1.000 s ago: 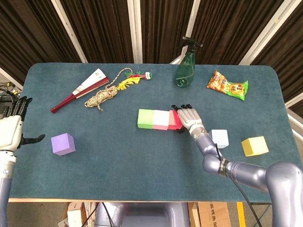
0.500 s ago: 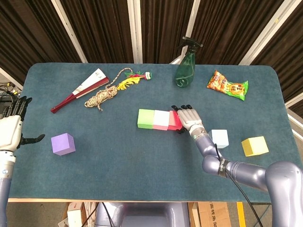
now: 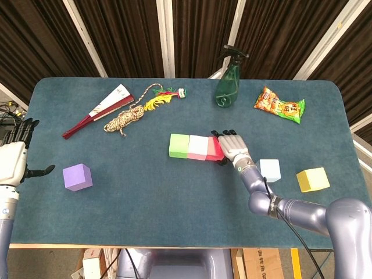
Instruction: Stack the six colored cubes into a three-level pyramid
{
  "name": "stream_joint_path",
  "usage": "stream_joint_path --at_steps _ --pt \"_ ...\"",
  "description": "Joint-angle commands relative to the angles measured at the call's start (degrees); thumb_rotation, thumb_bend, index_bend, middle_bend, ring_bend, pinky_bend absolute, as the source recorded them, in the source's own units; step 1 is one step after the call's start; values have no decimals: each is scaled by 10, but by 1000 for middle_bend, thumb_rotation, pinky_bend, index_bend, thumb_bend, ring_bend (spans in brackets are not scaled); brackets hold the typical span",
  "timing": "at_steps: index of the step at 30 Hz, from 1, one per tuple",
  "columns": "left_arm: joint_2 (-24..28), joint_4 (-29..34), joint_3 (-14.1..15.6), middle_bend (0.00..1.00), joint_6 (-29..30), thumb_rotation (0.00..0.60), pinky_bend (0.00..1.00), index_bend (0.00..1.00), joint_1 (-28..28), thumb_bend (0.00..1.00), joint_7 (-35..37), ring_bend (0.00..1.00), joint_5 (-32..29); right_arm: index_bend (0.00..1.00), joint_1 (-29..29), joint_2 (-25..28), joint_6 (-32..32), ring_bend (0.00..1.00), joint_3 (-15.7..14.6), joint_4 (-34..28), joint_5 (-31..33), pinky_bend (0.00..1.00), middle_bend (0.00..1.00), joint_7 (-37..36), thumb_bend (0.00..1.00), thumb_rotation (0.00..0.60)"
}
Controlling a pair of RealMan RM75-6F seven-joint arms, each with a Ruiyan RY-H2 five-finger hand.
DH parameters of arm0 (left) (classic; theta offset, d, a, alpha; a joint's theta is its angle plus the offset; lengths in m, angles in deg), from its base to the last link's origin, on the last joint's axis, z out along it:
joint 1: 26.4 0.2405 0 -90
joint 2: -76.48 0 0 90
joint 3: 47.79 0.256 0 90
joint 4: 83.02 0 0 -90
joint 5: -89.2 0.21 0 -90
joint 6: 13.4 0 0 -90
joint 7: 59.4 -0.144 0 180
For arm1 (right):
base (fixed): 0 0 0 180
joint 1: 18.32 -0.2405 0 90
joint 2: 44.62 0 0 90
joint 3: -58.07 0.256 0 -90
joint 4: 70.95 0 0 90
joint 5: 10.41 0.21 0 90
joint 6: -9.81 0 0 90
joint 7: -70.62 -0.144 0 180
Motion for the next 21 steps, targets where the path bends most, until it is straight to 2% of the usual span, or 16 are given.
stream_joint_path --at_steps 1,12,21 --pt "0 0 0 0 0 600 76 0 0 132 0 8 1 0 0 0 0 90 -1 -1 0 0 252 0 303 600" --pt "1 -1 0 0 -1 600 76 0 0 132 2 8 0 0 -3 -4 -3 79 -1 0 3 0 244 -1 303 600" --pt "1 -2 0 0 -1 600 76 0 0 131 2 8 -1 0 -4 -5 -2 16 -4 0 6 0 79 -1 303 600"
